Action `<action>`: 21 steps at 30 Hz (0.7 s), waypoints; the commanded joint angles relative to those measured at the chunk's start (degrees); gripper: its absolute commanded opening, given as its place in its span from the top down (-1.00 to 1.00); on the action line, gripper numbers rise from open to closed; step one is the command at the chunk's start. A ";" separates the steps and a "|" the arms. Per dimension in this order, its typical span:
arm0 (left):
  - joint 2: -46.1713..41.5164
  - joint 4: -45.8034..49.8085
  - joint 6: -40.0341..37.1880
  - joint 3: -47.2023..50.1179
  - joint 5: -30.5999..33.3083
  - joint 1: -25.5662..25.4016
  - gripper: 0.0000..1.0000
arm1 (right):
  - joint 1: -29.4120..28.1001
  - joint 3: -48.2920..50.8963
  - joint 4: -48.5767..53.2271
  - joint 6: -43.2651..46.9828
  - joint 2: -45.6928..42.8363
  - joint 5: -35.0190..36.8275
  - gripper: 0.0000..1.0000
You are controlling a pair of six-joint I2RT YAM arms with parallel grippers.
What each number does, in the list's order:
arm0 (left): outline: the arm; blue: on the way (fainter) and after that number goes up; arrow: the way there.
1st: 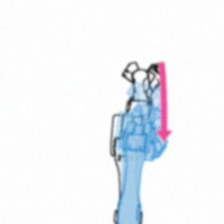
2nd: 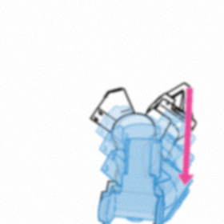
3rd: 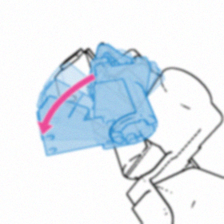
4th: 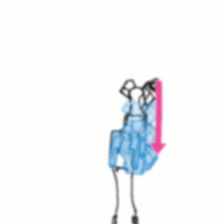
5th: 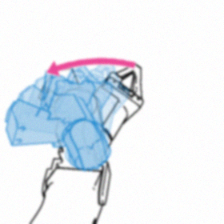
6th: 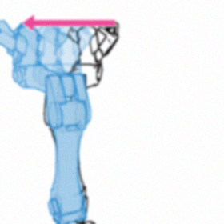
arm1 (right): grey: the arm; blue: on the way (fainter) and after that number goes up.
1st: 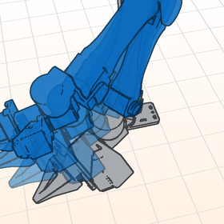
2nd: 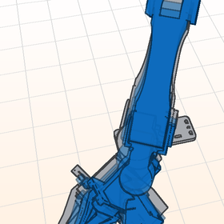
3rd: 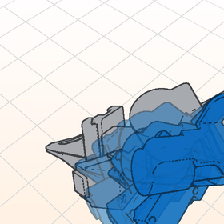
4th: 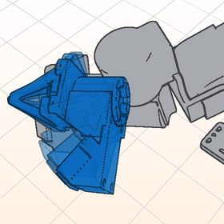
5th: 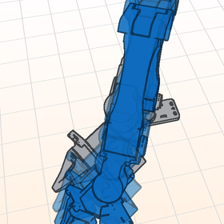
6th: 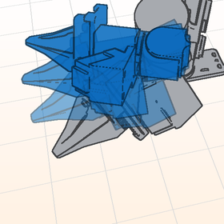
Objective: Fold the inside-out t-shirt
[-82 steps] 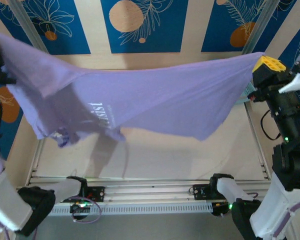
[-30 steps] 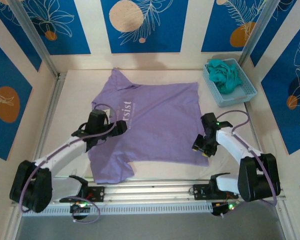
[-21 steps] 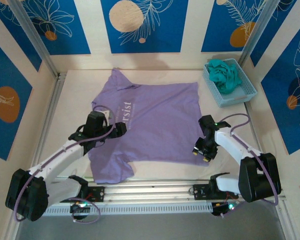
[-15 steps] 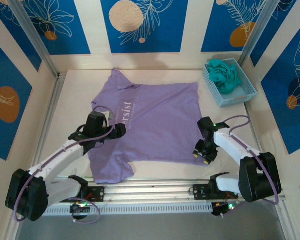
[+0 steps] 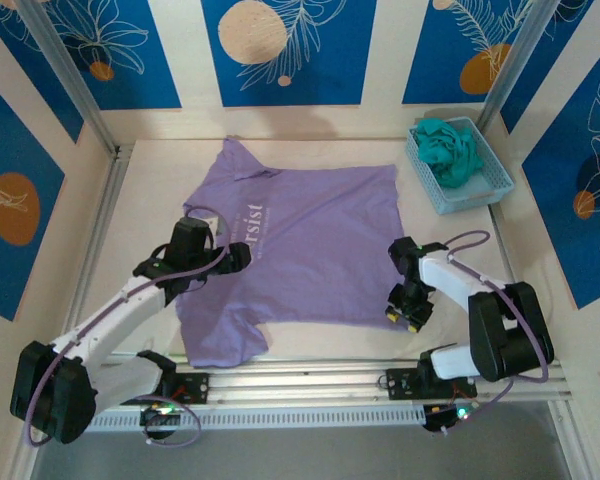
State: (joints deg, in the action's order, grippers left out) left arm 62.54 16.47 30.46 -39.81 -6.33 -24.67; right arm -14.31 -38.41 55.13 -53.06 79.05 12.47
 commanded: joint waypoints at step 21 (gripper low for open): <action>-6.45 13.25 -2.02 0.49 5.31 -0.38 -0.54 | 2.17 -5.49 -18.59 12.54 2.87 1.18 1.00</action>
State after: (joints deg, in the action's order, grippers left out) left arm 56.69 26.57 29.43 -39.16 -2.63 -24.67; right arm -12.47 -42.06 41.45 -44.91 83.05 9.96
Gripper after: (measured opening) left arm 0.769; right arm 0.044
